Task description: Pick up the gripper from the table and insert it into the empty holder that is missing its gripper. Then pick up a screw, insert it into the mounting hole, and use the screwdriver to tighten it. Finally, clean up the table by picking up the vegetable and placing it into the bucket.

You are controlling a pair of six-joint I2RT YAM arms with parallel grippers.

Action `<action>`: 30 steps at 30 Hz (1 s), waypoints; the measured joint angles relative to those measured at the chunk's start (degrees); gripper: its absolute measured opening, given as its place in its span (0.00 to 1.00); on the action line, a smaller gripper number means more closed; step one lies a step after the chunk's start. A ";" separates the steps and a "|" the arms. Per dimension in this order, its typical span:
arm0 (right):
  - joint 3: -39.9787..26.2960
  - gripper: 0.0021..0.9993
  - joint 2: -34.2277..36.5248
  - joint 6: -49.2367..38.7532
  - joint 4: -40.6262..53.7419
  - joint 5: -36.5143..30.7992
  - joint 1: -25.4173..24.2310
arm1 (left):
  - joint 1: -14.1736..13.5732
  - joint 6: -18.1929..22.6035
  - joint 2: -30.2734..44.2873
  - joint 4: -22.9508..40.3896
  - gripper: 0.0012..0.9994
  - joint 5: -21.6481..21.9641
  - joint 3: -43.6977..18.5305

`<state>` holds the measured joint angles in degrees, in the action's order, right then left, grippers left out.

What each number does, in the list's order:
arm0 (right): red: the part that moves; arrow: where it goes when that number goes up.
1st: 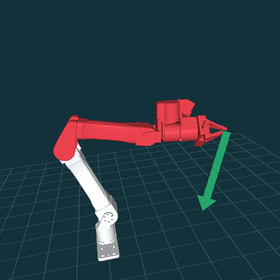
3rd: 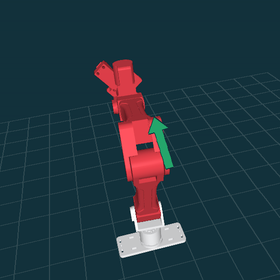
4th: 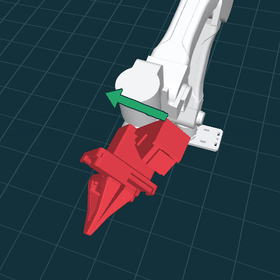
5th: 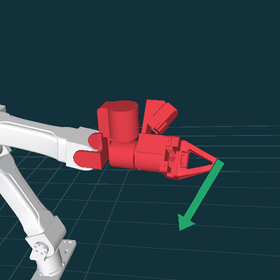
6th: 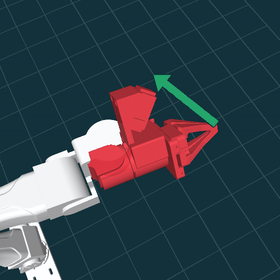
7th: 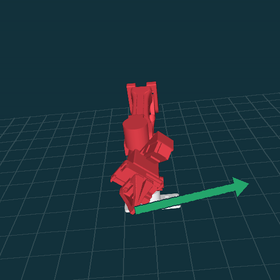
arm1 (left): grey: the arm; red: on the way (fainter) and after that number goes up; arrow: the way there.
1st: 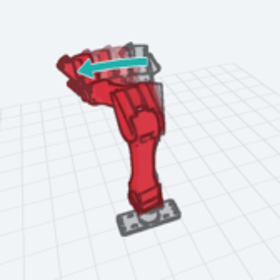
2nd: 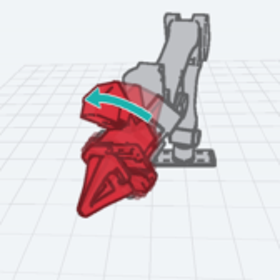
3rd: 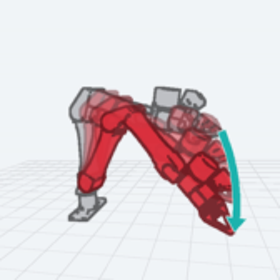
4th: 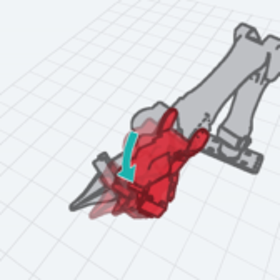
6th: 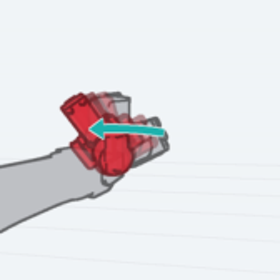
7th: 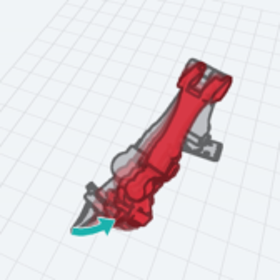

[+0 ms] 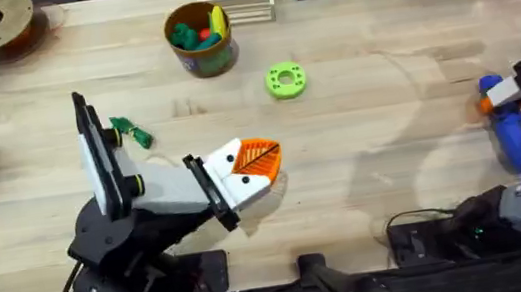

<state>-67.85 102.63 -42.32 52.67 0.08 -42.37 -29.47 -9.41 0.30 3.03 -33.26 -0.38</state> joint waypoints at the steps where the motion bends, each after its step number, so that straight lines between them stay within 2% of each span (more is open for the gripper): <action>1: 0.12 0.12 0.02 0.02 0.17 0.05 0.00 | 0.00 0.00 0.02 0.00 0.00 0.00 0.00; 2: 0.14 0.05 0.02 0.07 0.26 0.19 0.00 | 0.00 0.00 0.01 0.00 0.00 0.00 0.00; 3: 0.16 0.02 0.02 0.50 0.19 0.31 0.00 | 0.00 0.00 0.02 0.00 0.00 0.00 0.00; 12: 0.94 0.03 -2.56 4.85 0.25 2.28 0.19 | 0.00 0.00 0.02 0.00 0.00 0.00 0.00; 25: 1.17 0.03 -24.74 14.40 -6.66 16.59 0.58 | 0.00 0.00 0.02 0.00 0.00 0.00 0.00; 30: 2.20 0.03 -31.12 18.56 -9.95 19.23 4.23 | 0.00 0.00 0.02 0.00 0.00 0.00 0.00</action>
<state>-65.64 71.51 -23.76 42.72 19.30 -38.14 -29.47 -9.41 0.32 3.03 -33.26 -0.38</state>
